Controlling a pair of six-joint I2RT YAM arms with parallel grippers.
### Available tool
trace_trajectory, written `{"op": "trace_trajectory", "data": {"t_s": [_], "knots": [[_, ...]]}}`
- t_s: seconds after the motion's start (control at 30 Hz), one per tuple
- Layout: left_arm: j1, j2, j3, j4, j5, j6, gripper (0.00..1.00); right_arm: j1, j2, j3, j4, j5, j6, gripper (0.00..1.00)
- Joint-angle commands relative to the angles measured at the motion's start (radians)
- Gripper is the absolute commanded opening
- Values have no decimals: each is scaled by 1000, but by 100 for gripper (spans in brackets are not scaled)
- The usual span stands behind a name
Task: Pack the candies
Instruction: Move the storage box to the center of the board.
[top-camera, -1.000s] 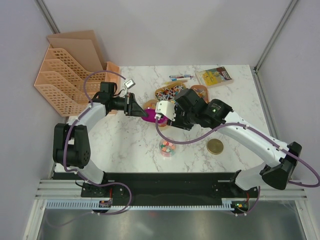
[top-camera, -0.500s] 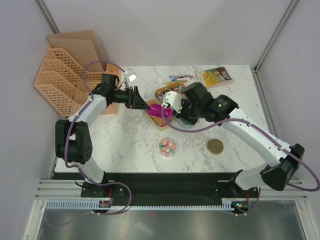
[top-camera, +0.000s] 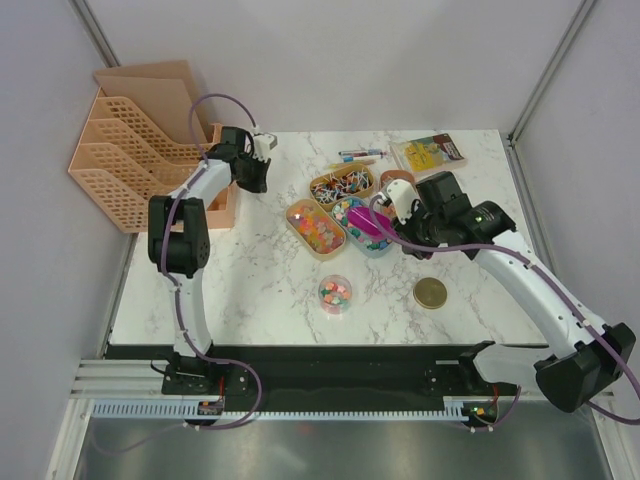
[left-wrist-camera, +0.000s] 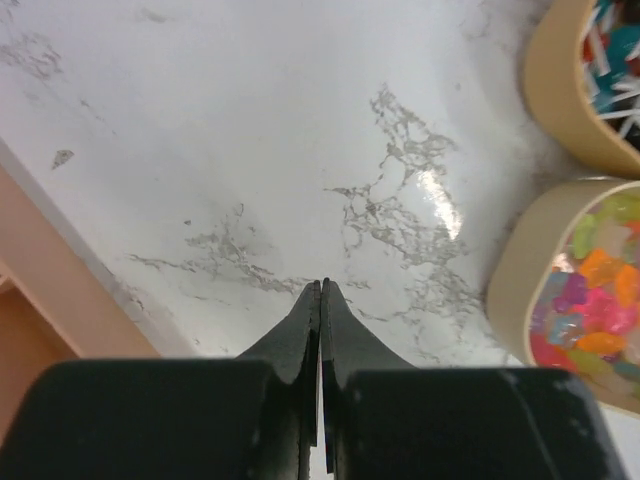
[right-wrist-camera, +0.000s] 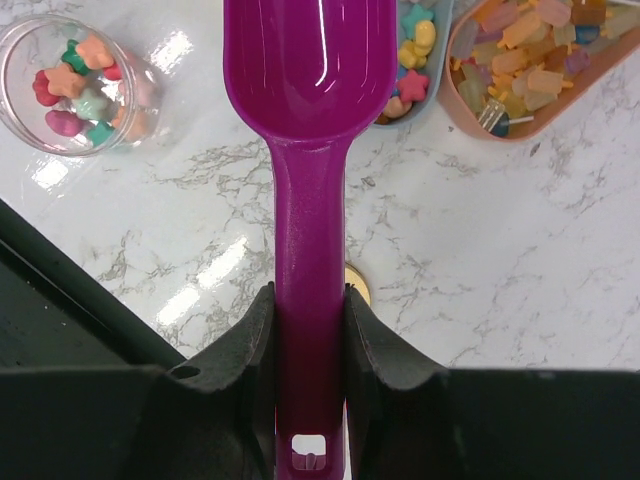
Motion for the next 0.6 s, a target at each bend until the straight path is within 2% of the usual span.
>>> {"op": "trace_trajectory", "data": {"t_s": [0.0,0.17,0.27,0.37,0.57], "knots": [[-25,62,68,-31,-72,101,2,-36,-37,-20,15,-19,39,0],[-33,159,148,-23,-39,41,2,-86,-45,-39,20,-38,47,0],[-54,174,168,-26,-28,56,2,-89,-51,-50,8,-38,43,0],[-82,152,139,-35,-5,76,2,-92,-61,-69,-11,-38,30,0],[-156,67,-42,-31,30,119,2,-96,-91,-125,-29,-53,18,0]]}}
